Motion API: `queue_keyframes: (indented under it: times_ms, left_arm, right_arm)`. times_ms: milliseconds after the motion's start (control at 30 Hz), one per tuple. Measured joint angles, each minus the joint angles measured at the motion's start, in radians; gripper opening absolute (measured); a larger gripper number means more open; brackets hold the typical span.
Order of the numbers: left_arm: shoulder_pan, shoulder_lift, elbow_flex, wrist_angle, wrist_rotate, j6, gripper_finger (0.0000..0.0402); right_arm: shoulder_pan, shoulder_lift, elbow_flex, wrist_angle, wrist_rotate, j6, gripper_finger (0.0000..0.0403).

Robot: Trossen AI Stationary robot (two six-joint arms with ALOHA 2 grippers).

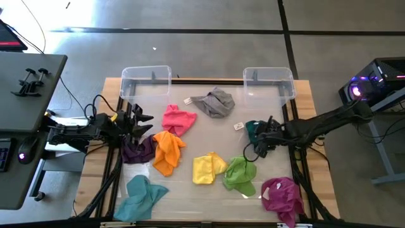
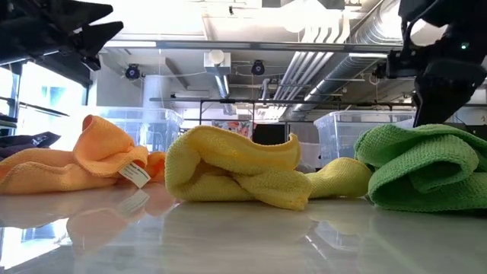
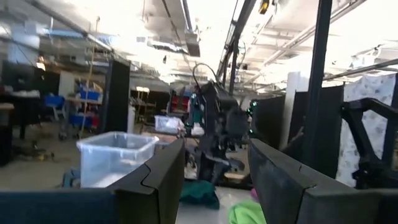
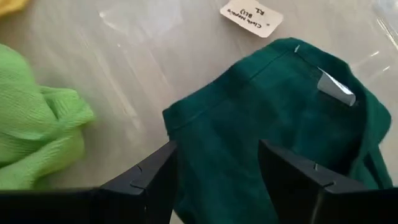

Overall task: Sort towels by color in basket
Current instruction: Put the dark green kitchen towel into the right transparent bin

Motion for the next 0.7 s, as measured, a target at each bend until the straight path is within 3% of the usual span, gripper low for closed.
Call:
queue_keyframes:
  times_ms: [267, 367, 467, 567, 700]
  left_arm:
    - [0.0, 0.0, 0.0, 0.017, -0.002, 0.05, 0.0162]
    - [0.0, 0.0, 0.0, 0.017, -0.003, 0.052, 0.0162]
    - [0.0, 0.0, 0.0, 0.013, -0.004, 0.064, 0.0162]
    - [0.0, 0.0, 0.0, 0.004, -0.004, 0.062, 0.0162]
    - [0.0, 0.0, 0.0, 0.0, 0.004, 0.073, 0.0162]
  right_arm:
    - [-0.103, 0.018, 0.0, -0.031, -0.051, 0.102, 0.0215]
    - [-0.159, 0.018, 0.0, -0.056, -0.115, 0.121, 0.0229]
    - [-0.202, 0.023, -0.001, -0.082, -0.113, 0.158, 0.0248]
    - [-0.248, 0.062, -0.002, -0.108, -0.093, 0.221, 0.0255]
    - [-0.272, 0.146, -0.002, -0.098, -0.151, 0.263, 0.0251]
